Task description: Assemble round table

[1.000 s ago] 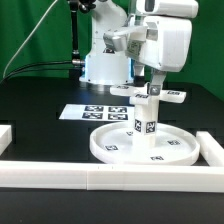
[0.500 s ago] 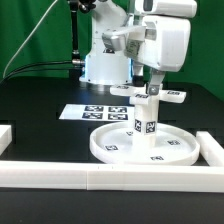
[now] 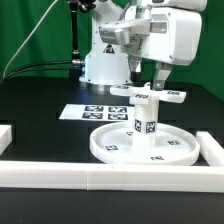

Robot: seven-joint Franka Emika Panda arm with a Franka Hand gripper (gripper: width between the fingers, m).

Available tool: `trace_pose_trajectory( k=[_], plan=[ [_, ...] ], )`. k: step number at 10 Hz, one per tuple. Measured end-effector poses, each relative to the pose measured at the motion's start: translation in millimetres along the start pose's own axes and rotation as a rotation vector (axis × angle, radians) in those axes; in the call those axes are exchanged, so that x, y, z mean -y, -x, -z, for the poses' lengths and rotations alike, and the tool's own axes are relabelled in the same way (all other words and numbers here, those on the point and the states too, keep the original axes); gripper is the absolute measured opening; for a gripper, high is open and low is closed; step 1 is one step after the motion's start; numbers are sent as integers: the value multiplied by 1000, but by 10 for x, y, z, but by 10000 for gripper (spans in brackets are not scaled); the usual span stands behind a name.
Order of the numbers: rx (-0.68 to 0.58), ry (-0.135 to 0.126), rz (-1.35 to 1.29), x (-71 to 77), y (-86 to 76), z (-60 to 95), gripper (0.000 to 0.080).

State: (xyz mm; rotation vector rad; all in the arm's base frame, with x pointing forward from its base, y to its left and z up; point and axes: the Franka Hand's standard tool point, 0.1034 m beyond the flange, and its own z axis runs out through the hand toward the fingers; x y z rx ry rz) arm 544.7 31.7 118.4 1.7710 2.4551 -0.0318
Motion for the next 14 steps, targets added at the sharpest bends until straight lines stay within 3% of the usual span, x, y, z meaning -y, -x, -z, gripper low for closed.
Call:
trace_pose_trajectory(
  k=[6, 14],
  plan=[
    [-6, -22, -23, 80, -49, -103, 648],
    [-4, -12, 2, 78, -28, -62, 648]
  ],
)
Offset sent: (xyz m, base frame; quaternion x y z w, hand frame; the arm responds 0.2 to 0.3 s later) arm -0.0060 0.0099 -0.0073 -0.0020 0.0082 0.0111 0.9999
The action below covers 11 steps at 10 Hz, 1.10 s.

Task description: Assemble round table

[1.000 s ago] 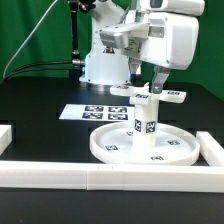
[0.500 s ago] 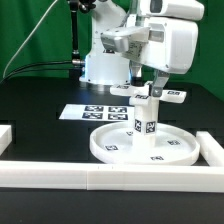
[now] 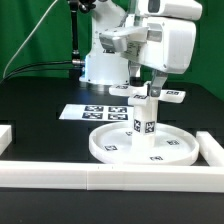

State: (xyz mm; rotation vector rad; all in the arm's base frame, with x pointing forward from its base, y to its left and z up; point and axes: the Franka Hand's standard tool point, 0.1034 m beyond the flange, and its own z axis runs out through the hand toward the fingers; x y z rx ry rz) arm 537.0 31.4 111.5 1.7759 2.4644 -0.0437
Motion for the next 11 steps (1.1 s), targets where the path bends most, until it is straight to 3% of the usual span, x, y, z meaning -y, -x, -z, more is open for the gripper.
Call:
trace_pose_trajectory(
  k=[1, 2, 4, 11],
  plan=[
    [8, 22, 32, -20, -58, 46, 648],
    [9, 20, 52, -18, -120, 57, 648],
    [11, -1, 39, -47, -88, -4, 648],
    [10, -9, 22, -34, -72, -52, 648]
  ],
)
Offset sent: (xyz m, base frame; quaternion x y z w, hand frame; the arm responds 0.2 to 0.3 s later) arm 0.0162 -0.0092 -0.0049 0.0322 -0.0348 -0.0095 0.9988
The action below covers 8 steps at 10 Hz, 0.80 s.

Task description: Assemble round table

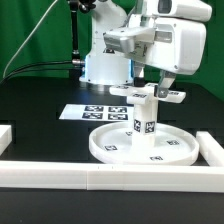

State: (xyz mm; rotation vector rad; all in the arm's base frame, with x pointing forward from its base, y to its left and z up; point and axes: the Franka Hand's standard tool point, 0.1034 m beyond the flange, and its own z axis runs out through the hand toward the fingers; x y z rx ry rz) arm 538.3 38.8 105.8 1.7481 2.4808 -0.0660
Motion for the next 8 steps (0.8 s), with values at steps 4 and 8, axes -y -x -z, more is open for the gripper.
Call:
trace_pose_trajectory(
  k=[4, 8],
  plan=[
    [-1, -5, -26, 14, 5, -24, 626],
    [-1, -5, -65, 15, 12, -25, 433]
  ],
)
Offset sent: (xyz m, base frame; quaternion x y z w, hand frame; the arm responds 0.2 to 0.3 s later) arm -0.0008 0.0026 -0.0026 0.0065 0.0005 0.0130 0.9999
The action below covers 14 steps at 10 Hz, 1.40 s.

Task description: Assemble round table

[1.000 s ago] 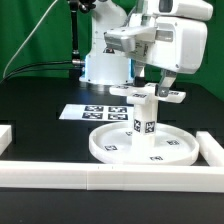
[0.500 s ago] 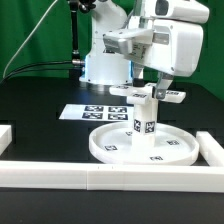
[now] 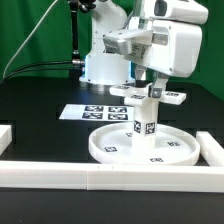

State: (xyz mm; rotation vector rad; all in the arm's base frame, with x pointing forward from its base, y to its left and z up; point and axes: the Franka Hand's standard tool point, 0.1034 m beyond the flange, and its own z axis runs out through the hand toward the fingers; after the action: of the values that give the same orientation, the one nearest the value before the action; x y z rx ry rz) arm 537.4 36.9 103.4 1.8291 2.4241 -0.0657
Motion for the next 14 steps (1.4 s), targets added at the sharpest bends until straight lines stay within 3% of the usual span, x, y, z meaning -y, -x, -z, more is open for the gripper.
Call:
trace_pose_trajectory(
  k=[2, 4, 6, 10, 14],
  plan=[
    [0, 0, -2, 1, 4, 0, 433],
    [-1, 10, -259, -4, 29, -1, 433],
    [-9, 28, -447, 31, -43, 11, 434],
    [-15, 20, -945, 50, -77, 16, 435],
    [-6, -13, -1346, 51, -85, 16, 436]
  ],
)
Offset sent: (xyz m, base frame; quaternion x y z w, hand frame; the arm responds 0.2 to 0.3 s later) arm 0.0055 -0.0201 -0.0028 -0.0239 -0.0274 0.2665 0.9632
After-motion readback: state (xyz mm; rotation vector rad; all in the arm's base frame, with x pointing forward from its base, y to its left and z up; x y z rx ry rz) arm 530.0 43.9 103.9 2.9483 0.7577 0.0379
